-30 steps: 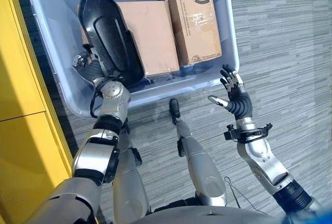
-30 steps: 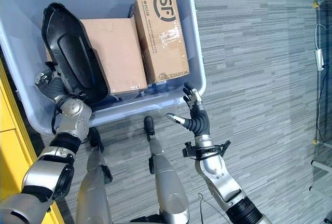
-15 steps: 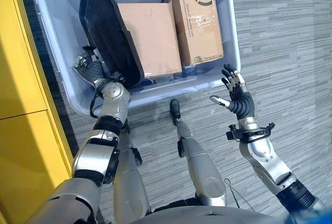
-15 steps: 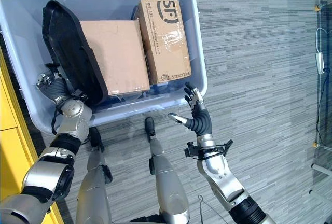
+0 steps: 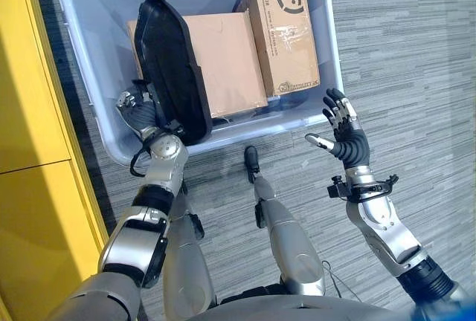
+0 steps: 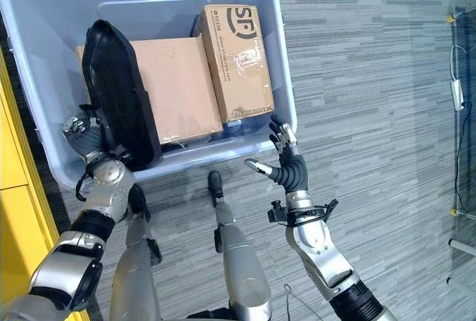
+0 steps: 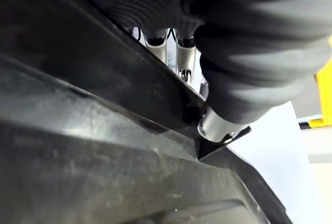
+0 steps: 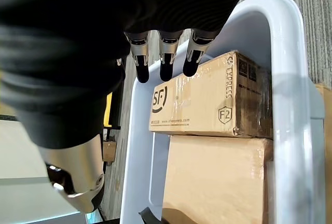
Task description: Move parts from the plastic box to the shelf.
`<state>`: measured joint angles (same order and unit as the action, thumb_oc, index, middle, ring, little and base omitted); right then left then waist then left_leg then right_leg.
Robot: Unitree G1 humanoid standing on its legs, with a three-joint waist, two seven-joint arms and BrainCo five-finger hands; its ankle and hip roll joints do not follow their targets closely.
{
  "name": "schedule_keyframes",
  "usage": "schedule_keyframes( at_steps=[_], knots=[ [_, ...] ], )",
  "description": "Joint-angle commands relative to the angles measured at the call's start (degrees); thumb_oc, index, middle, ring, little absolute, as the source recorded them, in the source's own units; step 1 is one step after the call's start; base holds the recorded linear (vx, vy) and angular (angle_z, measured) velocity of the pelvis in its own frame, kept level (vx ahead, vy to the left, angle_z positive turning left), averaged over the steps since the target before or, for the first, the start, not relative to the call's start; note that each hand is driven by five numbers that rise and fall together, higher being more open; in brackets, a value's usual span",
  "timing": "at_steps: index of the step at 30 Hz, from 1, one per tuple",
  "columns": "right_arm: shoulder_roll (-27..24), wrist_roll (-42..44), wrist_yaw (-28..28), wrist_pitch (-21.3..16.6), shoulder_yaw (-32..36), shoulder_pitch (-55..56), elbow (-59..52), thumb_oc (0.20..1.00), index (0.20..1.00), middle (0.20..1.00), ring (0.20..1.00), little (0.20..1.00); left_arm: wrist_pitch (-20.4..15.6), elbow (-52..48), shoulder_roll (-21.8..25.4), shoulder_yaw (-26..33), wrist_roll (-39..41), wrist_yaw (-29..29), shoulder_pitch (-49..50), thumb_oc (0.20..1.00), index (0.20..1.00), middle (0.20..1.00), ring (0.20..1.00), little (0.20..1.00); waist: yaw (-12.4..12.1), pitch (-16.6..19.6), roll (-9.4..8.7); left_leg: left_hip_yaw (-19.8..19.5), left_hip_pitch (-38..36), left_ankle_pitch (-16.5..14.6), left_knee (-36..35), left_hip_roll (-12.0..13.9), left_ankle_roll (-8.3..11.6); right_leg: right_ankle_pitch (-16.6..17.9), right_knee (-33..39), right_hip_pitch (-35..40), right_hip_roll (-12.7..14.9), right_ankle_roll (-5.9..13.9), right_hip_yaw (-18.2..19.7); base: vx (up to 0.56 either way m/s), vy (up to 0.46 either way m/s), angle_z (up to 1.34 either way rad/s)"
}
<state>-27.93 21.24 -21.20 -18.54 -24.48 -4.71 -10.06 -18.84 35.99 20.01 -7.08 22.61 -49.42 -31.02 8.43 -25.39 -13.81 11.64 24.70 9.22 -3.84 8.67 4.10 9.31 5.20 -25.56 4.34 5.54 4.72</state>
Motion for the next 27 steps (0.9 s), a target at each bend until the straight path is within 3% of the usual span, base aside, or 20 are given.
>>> schedule_keyframes(
  at_steps=[1, 19, 27],
  knots=[
    [-0.26, 0.24, 0.09, -3.73, 4.44, 1.17, -0.45, 1.0, 1.0, 1.0, 1.0, 1.0, -1.76, -1.61, -0.14, -0.51, -7.75, 0.52, -0.63, 0.2, 0.2, 0.2, 0.2, 0.2, 0.35, 3.11, 1.14, -3.1, -0.79, -3.07, 4.23, 1.54, 1.0, -2.59, -5.06, 2.24, 4.36, 3.3, -2.59, 0.0, 0.0, 0.0],
    [0.23, -0.51, 2.64, -2.85, 6.96, 1.18, 0.72, 1.0, 1.0, 1.0, 1.0, 1.0, -0.05, -11.96, 2.5, 0.88, -15.73, 3.97, 4.93, 0.2, 0.2, 0.2, 0.2, 0.2, -1.73, 5.83, 4.92, -3.43, -4.03, -3.22, 3.38, 0.5, 0.84, -3.09, -4.63, 5.17, 5.44, 3.51, -2.75, 0.0, 0.002, 0.0],
    [0.6, -0.16, 3.96, -1.92, 8.24, 1.83, 0.96, 1.0, 1.0, 1.0, 1.0, 1.0, -2.5, -19.61, 2.41, 1.6, -11.8, 11.04, 9.7, 0.2, 0.2, 0.2, 0.2, 0.2, -2.66, 7.23, 6.84, -4.12, -5.8, -3.17, 3.33, 0.38, 0.85, -3.91, -5.38, 6.87, 5.65, 3.2, -3.09, 0.0, -0.001, 0.01]
  ],
)
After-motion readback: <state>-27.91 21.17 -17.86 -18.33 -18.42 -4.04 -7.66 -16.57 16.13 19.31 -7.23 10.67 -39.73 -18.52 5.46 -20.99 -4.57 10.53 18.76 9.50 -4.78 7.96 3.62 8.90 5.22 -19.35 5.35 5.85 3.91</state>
